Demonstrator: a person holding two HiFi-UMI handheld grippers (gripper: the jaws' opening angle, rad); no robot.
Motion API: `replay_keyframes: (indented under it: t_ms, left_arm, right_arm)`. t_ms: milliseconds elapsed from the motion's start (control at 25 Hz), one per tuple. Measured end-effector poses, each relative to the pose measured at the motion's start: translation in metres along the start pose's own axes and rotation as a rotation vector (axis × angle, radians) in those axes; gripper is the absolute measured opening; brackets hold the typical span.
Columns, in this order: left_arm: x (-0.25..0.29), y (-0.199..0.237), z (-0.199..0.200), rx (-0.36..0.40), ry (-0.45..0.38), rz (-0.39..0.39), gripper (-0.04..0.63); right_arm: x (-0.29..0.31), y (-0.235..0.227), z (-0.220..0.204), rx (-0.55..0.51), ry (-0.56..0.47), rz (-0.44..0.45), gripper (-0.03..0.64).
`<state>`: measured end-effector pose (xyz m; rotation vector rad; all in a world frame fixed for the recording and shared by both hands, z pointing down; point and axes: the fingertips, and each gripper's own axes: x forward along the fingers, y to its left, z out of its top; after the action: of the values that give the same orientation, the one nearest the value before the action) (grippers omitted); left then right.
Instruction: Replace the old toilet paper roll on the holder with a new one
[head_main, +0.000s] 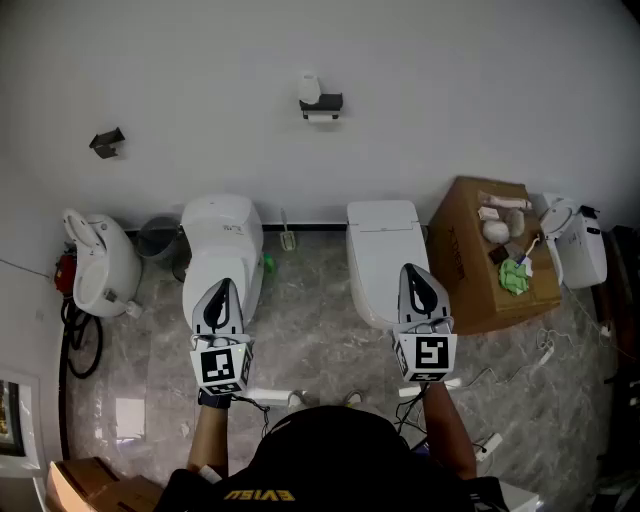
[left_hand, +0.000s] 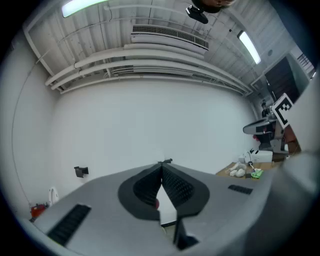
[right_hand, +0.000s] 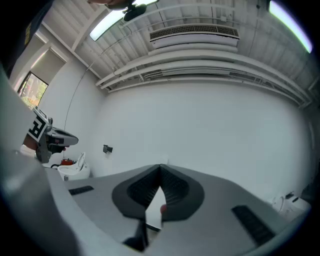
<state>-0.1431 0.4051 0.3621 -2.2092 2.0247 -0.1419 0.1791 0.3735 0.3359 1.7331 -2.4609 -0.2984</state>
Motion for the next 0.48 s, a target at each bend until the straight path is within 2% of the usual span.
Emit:
replay_keyframes:
  t_ms: [200,480]
  left_arm:
    - [-0.001,0.001,-0.012,-0.045,0.028,-0.032,0.012]
    - [0.000,0.008,-0.007,-0.004,0.018,-0.039,0.014]
  right_arm:
    - [0.000,-0.004,-0.002,0.018,0.002,-0.001,-0.005]
    - [0.013,0.011,0.009,0.007,-0.033,0.005,-0.005]
